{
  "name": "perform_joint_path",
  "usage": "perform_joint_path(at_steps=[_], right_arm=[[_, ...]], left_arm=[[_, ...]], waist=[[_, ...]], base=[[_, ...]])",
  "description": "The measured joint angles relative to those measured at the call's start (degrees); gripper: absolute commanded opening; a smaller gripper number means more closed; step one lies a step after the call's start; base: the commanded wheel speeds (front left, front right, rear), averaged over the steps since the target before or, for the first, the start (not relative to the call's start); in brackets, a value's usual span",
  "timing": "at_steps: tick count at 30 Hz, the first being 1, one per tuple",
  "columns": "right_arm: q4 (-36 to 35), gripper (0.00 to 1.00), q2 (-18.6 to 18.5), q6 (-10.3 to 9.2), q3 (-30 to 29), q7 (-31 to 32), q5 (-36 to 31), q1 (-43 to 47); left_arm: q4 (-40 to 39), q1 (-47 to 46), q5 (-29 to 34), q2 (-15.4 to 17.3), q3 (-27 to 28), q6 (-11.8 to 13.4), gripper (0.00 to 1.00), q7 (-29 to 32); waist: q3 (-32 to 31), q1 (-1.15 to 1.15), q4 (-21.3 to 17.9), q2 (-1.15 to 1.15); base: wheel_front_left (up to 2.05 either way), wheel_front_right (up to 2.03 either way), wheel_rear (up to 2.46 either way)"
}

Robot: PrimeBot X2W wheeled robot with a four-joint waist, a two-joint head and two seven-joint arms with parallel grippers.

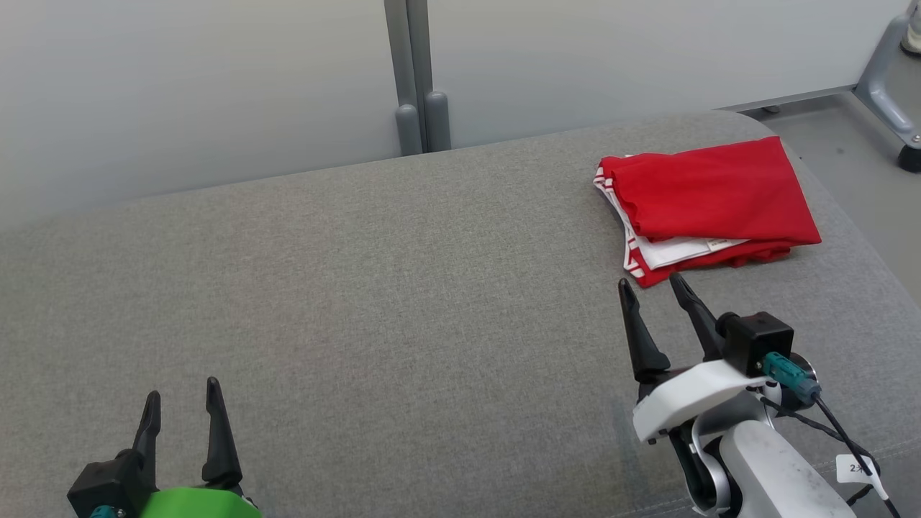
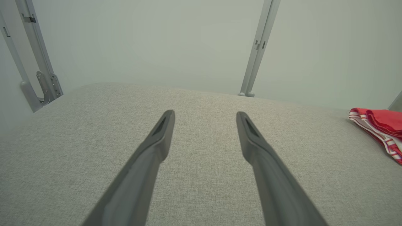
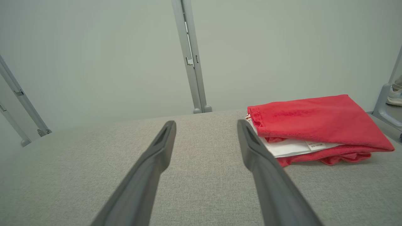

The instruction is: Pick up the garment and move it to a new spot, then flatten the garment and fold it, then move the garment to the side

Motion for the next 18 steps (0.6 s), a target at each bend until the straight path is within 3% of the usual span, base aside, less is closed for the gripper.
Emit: perform_joint_path(at_steps=[18], right_arm=[[-1.96, 1.0, 0.59, 0.0, -1.9, 0.0, -1.91, 2.19]], left_arm=[[-1.32, 0.11, 0.41, -0.01, -0.89, 0.0, 1.0, -0.05]], waist=[[0.29, 0.0, 0.34, 0.0]], base=[[0.0, 0.0, 0.0]])
